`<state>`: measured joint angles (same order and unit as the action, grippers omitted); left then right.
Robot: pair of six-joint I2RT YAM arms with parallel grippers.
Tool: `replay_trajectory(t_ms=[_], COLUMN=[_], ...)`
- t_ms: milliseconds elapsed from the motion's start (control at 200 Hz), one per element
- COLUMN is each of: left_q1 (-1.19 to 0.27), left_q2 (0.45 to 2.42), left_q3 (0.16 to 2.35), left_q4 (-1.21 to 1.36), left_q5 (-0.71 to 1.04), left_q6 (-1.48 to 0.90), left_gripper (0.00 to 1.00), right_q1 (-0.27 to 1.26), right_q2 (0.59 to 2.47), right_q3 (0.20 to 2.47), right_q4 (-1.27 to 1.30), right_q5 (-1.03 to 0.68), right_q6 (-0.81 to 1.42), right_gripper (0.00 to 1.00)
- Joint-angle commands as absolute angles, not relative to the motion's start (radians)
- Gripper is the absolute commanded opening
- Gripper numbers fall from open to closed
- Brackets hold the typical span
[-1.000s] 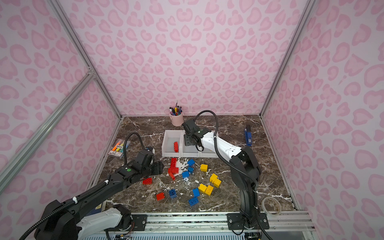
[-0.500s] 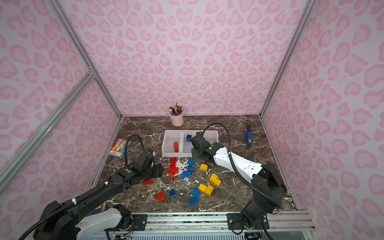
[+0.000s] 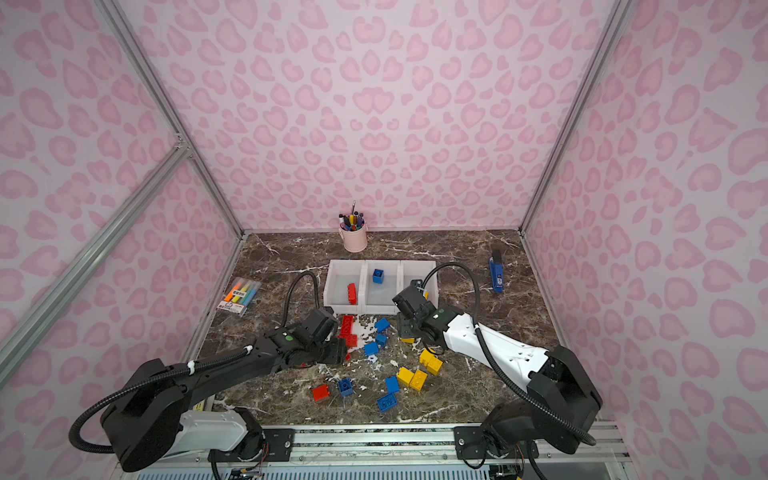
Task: Sort the legos into containers by color
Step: 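Place the blue brick in the middle compartment while the left gripper lowers to red bricks, then grasp another red brick with the left gripper and lift it toward the bin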
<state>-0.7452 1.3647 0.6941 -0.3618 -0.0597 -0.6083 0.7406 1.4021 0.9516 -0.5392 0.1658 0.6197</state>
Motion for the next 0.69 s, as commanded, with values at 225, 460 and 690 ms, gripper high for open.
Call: replay_trajectory(t_ms=[225, 460, 690], left_q1=[-0.778, -0.782, -0.781], left_q2=[1.473, 1.484, 1.467], left_q3=[0.741, 0.722, 0.704], left_q4=[-0.327, -0.326, -0.325], left_q5=[-0.1, -0.13, -0.139], left_q6=[-0.646, -0.667, -0.666], left_gripper=[0.66, 0.48, 0.3], right_q1=[0.742, 0.744, 0.747], right_q2=[1.383, 1.376, 1.382], right_q3=[0.924, 0.916, 0.916], right_q4=[-0.518, -0.514, -0.509], right_q5=[0.193, 0.195, 0.189], right_q6=[0.654, 0.663, 0.667], right_gripper=[0.68, 0.67, 0.67])
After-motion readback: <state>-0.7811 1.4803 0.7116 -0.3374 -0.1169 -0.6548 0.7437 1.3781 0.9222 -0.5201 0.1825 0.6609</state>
